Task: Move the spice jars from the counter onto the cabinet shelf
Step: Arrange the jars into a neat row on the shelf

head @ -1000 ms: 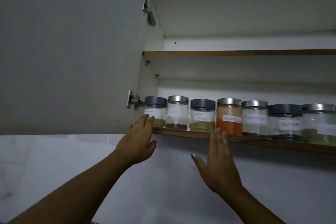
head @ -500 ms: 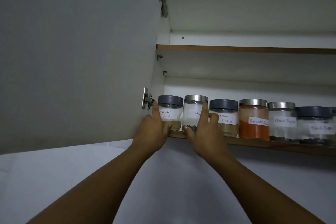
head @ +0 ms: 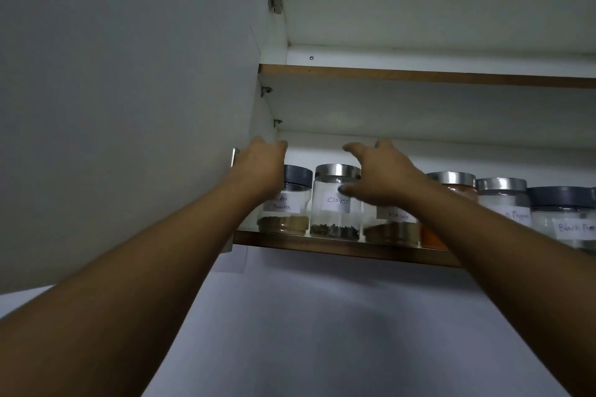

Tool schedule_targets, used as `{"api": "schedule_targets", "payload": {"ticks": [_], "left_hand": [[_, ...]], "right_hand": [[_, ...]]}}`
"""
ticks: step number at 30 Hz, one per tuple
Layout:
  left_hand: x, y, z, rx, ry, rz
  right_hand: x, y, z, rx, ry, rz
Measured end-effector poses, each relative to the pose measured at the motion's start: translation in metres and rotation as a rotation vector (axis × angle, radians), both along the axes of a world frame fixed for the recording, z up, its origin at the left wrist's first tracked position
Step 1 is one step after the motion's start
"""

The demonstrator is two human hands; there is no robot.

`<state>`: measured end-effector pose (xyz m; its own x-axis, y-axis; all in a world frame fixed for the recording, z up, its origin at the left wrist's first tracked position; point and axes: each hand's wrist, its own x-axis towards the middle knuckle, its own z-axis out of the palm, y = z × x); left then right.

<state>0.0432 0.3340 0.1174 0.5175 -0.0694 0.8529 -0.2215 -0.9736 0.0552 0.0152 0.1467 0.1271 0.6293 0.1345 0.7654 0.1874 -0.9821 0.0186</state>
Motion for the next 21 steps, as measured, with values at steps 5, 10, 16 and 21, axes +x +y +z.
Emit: {"api": "schedule_targets", "payload": {"ticks": [5,10,16,21], "left_hand": [[0.006,-0.011,0.018,0.13,0.084,0.019],[0.012,-0.013,0.034,0.16,0.107,0.034],[0.044,-0.02,0.03,0.258,0.231,0.128],[0.077,-0.028,0.026,0.288,0.289,0.174]], "right_hand": [[0.003,0.009,0.011,-0.189,-0.089,0.024],[0.018,0.015,0.016,-0.197,-0.085,-0.042],[0.045,0.029,0.019,-0.243,0.004,-0.146],[0.076,0.04,0.016,-0.148,0.037,-0.196]]}}
